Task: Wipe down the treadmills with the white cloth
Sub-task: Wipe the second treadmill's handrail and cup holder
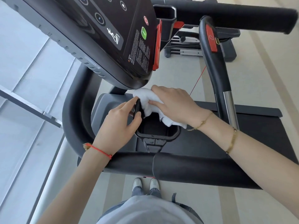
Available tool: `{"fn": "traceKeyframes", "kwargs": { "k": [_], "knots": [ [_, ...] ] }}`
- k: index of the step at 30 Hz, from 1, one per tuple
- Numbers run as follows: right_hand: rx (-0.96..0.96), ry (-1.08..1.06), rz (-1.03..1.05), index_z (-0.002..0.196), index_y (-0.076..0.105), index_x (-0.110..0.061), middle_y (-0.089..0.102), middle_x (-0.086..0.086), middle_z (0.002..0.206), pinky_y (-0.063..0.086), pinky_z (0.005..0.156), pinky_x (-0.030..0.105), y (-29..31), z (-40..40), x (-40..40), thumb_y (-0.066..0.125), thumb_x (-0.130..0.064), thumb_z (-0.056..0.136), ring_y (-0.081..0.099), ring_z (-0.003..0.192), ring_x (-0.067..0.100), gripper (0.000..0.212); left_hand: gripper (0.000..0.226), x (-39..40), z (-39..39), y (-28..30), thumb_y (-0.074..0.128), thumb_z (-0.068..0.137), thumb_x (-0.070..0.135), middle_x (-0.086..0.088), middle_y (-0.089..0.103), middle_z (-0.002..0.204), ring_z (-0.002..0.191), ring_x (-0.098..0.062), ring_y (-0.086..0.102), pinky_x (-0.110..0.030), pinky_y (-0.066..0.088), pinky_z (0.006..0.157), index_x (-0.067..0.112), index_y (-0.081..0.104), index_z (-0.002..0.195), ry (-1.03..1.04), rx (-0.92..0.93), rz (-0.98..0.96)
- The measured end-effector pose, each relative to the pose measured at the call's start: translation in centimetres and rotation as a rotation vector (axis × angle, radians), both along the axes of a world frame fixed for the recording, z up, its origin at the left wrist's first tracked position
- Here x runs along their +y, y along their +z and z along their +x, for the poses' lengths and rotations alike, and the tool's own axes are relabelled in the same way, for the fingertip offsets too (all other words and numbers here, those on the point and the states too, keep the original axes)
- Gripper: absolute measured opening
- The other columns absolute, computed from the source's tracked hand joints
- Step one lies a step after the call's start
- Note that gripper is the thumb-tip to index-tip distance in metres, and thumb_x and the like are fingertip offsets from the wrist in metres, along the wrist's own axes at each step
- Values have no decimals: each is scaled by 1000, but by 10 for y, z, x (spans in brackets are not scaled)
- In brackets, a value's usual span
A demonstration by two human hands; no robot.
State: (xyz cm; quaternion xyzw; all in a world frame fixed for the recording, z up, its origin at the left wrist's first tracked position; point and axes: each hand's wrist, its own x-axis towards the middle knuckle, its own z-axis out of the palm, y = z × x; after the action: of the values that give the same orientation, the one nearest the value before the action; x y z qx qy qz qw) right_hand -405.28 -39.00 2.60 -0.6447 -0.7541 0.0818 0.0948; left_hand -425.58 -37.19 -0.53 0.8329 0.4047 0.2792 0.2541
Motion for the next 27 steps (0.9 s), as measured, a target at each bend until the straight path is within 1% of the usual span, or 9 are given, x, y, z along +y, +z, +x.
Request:
{"fn": "traceKeyframes", "kwargs": {
  "k": [3, 6, 9, 12, 14, 16, 20, 23, 27],
  "knots": [
    [188, -156, -134, 97, 39, -20, 49, -5, 79, 33, 58, 36, -1, 18, -15, 41, -40, 100, 51, 70, 24, 20, 49, 2, -1, 0, 48, 91, 36, 15, 59, 95, 88, 0, 57, -4, 41, 82, 25, 49, 140, -16, 1, -12],
    [307, -301, -157, 97, 37, -17, 48, -3, 71, 26, 49, 31, -8, 22, -34, 43, -38, 100, 48, 60, 16, 22, 48, 0, -1, 1, 51, 93, 33, 14, 58, 94, 87, -2, 57, 2, 35, 80, 26, 47, 141, -5, 16, -29],
    [287, -301, -166, 95, 37, -16, 46, -3, 70, 25, 49, 30, -5, 15, -24, 47, -35, 100, 47, 60, 14, 22, 48, 0, -1, 1, 54, 94, 29, 13, 59, 95, 86, -5, 60, 3, 34, 79, 25, 47, 142, 9, 28, -31],
    [321, -279, -251, 96, 45, -12, 51, 0, 76, 35, 57, 32, 6, 12, -7, 55, -35, 96, 52, 71, 21, 25, 49, 0, 0, 3, 53, 95, 30, 12, 59, 98, 90, -7, 62, -7, 40, 84, 23, 46, 143, -9, 31, -57],
    [431, -378, -199, 98, 45, -13, 50, -1, 78, 35, 57, 31, 3, 7, -18, 54, -31, 97, 50, 70, 17, 20, 50, -2, 0, 4, 52, 94, 30, 10, 60, 99, 92, -10, 63, -18, 44, 85, 21, 46, 144, -8, 40, -61],
    [539, -491, -134, 103, 38, -15, 47, -3, 81, 31, 54, 28, -4, -4, -41, 50, -26, 99, 47, 69, 12, 17, 51, -3, 0, 5, 51, 95, 30, 8, 60, 99, 94, -12, 64, -20, 43, 84, 20, 45, 145, -6, 47, -58],
    [722, -583, -176, 108, 24, -21, 46, -3, 96, 32, 57, 19, -12, -18, -74, 49, -21, 98, 46, 79, 1, 27, 52, -3, 0, 4, 51, 96, 30, 7, 60, 99, 93, -13, 64, -18, 42, 83, 20, 43, 146, -6, 56, -63],
    [630, -568, -208, 107, 25, -18, 48, -2, 89, 32, 52, 21, -11, -14, -66, 49, -23, 99, 49, 73, 5, 25, 52, -3, 1, 5, 52, 96, 28, 2, 64, 100, 92, -15, 65, -22, 45, 83, 19, 43, 146, -9, 46, -61],
    [567, -516, -186, 110, 39, -9, 51, 2, 83, 34, 51, 22, 3, -2, -38, 46, -24, 101, 47, 67, 14, 20, 51, -3, 0, 4, 52, 96, 28, -1, 66, 103, 94, -17, 65, -24, 47, 86, 18, 44, 146, -5, 37, -58]
  ]
}}
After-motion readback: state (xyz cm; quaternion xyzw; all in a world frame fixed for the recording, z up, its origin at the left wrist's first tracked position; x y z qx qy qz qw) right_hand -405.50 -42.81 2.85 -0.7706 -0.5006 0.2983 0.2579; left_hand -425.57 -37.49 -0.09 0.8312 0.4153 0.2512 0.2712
